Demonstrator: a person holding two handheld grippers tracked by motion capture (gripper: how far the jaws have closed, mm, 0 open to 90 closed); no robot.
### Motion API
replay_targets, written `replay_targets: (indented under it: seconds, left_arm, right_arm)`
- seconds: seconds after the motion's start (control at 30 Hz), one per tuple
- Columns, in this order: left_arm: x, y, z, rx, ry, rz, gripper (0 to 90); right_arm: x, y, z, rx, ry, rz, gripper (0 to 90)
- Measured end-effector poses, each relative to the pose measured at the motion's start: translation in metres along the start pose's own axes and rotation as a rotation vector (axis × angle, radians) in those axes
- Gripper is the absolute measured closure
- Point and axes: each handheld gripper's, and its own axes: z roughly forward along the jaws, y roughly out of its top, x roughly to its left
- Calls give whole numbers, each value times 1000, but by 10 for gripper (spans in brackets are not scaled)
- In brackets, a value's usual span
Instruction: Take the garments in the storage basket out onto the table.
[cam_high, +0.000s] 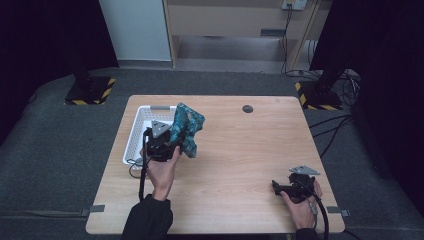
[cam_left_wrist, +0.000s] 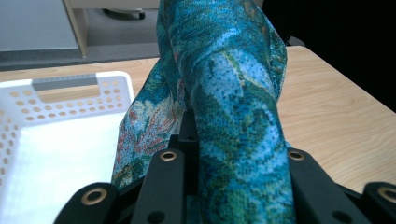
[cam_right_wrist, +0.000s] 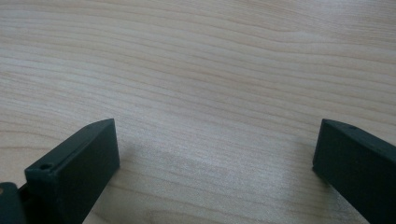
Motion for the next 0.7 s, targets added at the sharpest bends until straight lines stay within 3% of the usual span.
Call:
replay_targets:
  seconds: [0.7]
  left_arm:
    - [-21,-8,21,34,-38,23,711]
  right_arm:
    - [0,0,0,0,0,0,4]
